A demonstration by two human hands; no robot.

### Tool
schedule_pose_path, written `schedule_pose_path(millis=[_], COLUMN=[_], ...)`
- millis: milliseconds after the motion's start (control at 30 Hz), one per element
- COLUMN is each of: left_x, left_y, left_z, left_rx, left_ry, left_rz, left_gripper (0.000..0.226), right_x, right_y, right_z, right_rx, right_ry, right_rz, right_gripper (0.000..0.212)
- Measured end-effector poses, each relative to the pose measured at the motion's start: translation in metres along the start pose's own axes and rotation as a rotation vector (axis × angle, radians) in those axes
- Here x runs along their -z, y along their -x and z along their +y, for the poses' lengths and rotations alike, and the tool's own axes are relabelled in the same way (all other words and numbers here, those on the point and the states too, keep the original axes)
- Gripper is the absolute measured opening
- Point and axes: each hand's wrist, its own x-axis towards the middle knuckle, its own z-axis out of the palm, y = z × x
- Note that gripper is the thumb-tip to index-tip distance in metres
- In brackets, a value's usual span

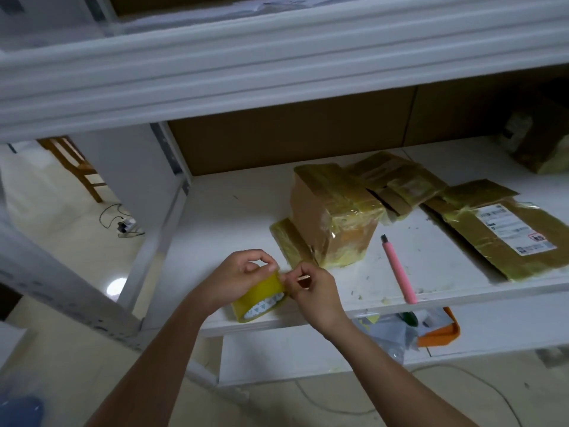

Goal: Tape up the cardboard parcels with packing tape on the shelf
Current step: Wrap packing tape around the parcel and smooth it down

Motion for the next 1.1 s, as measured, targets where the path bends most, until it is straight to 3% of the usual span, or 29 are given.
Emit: schedule_pose_path(millis=[133, 300, 367, 500, 600, 733, 933, 1033, 1100], left_x=[0.013, 0.036, 0.046, 0.074, 0.075, 0.062, 0.051, 0.052, 0.054], left_y=[0.009, 0.018, 0.018, 0.004, -0.007, -0.019, -0.026, -0.025, -0.024], left_z=[-0.009, -0.026, -0.030, -0.033, -0.034, -0.034, -0.041, -0.043, -0.041], left_rx=[0.048, 0.091, 0.097, 0.168, 0.221, 0.185, 0.162, 0.193, 0.200], left_ry=[0.161, 0.179, 0.116, -0.270, -0.492, -0.551, -0.547, -0.553, -0.643], left_rz=[0.000, 0.008, 0.063, 0.165, 0.226, 0.306, 0.348, 0.346, 0.334], left_gripper=[0.036, 0.037, 0.044, 0.050, 0.050, 0.050, 0.033, 0.031, 0.034], right_x=[-0.014, -0.030, -0.038, -0.057, -0.067, -0.075, -0.081, -0.076, -0.068], right_y=[-0.006, -0.013, -0.018, -0.025, -0.026, -0.028, -0.030, -0.028, -0.019], right_z=[-0.001, -0.006, -0.001, 0.009, 0.015, 0.029, 0.043, 0.036, 0.024], right_rx=[-0.096, -0.174, -0.123, -0.091, 0.060, 0.185, 0.172, 0.162, 0.277], right_ry=[-0.109, -0.264, -0.110, 0.180, 0.424, 0.661, 0.789, 0.646, 0.617], right_rz=[0.070, 0.060, 0.046, 0.114, 0.206, 0.242, 0.212, 0.257, 0.287], right_gripper=[0.031, 0.032, 0.033, 0.035, 0.035, 0.031, 0.024, 0.049, 0.053])
